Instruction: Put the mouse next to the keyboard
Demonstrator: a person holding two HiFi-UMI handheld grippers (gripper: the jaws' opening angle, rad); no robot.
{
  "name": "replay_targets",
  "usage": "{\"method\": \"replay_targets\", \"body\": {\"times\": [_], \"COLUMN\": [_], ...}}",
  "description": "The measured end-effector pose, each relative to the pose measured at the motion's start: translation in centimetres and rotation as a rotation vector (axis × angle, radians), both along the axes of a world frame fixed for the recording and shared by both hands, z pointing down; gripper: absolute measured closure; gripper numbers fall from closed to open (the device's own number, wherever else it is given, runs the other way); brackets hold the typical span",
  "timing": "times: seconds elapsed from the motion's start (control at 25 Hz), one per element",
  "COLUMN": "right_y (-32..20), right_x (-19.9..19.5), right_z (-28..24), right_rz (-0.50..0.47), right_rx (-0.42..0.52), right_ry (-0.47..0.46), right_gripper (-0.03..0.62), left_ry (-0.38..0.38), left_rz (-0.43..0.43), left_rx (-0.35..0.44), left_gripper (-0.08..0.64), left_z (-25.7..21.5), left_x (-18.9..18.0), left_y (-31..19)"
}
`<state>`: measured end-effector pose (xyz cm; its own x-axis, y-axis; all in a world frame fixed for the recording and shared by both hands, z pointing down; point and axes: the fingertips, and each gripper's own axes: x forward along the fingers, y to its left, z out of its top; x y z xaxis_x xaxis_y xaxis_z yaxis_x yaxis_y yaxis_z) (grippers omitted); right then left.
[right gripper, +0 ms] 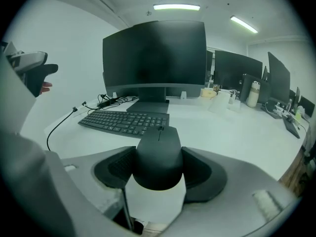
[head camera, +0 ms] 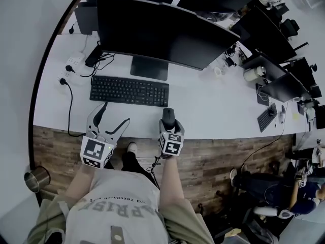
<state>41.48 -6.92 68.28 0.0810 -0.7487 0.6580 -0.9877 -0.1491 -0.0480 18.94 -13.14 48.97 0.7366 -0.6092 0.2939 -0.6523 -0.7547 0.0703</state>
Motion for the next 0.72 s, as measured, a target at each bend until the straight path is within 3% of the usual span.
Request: {"method": "replay_targets", "body": {"times": [0.4,0.72], "right_y": [1.3,1.1], "right_x": [5.2,6.4], "right_z": [4.3,5.6], "right_rz": [-0.05,-0.061], "right_rx": [-0.064,-0.086], "right_ry": [-0.016,-0.035], "right_gripper": [0.299,0.299], "left_ry": [-0.039,-0.042], "left_rz": [-0.084,-0.112], "left_rx": [-0.019,-0.031], "left_gripper": [0.19,0.19], "left_z": [2.1,2.8], "left_x": [2.3,3.0], "left_y": [0.5,0.6]}}
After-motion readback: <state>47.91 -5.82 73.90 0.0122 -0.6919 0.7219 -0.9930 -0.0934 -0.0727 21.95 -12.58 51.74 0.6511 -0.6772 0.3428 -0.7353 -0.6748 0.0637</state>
